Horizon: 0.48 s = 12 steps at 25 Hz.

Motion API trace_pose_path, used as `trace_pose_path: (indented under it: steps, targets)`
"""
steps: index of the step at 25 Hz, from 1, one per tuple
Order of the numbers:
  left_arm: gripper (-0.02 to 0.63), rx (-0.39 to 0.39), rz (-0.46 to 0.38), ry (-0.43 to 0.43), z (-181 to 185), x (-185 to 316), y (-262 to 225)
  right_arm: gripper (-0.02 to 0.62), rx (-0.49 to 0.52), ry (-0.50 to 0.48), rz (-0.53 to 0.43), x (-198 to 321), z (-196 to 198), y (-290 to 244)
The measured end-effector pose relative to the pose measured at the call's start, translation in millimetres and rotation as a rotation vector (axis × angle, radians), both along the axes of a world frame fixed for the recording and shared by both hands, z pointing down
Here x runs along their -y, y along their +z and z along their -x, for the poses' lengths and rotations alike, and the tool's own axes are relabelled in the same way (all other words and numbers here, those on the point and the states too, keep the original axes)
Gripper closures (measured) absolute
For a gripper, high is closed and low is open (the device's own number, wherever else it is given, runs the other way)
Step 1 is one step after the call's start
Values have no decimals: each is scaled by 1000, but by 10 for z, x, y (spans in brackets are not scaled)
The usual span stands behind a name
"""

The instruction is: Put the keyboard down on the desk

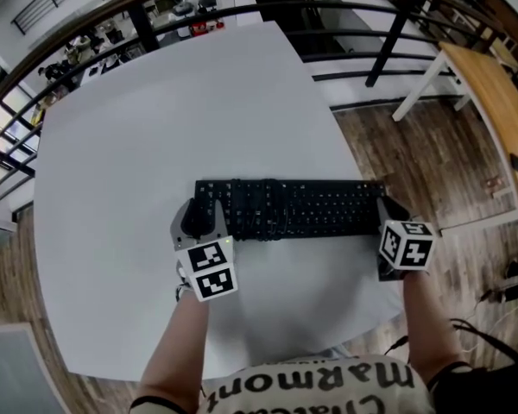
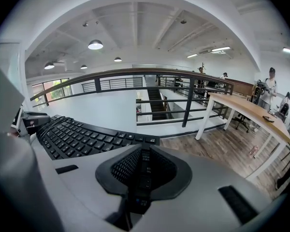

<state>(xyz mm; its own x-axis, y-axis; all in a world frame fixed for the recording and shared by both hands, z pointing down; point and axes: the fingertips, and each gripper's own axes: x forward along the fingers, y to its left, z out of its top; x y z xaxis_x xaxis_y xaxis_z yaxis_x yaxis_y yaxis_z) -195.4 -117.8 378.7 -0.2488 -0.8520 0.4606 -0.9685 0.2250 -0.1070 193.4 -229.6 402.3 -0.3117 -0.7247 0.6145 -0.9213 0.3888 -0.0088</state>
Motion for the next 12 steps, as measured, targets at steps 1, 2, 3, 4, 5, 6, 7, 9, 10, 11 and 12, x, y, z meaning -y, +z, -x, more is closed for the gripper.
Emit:
trace_pose_path:
  steps: [1, 2, 3, 4, 5, 6, 7, 9, 10, 11, 12]
  targets:
    - [426, 18, 4, 8, -12, 6, -8, 525, 1, 0, -1, 0, -4, -5]
    - [430, 40, 4, 14, -17, 11, -25, 525, 0, 0, -2, 3, -6, -11]
    - [430, 68, 1, 14, -10, 13, -55, 525, 0, 0, -3, 7, -5, -17]
    - [435, 97, -7, 5, 10, 6, -97, 523, 1, -1, -4, 13, -1, -22]
    - [446, 116, -19, -11, 36, -6, -147, 525, 2, -1, -4, 17, 3, -24]
    - [451, 113, -37, -28, 59, -20, -200, 523, 2, -2, -5, 22, 7, -24]
    - [469, 90, -55, -40, 73, -34, -251, 525, 1, -2, -5, 26, 12, -21]
    - [535, 17, -84, -38, 63, -49, -342, 525, -3, 0, -6, 29, 16, -14]
    - [555, -15, -98, -26, 43, -50, -385, 525, -6, 1, -7, 29, 14, -13]
    - [568, -37, -109, -14, 23, -49, -429, 525, -8, 3, -8, 29, 9, -12]
    - [575, -48, -119, -4, 8, -51, -474, 525, -10, 5, -9, 29, 5, -12]
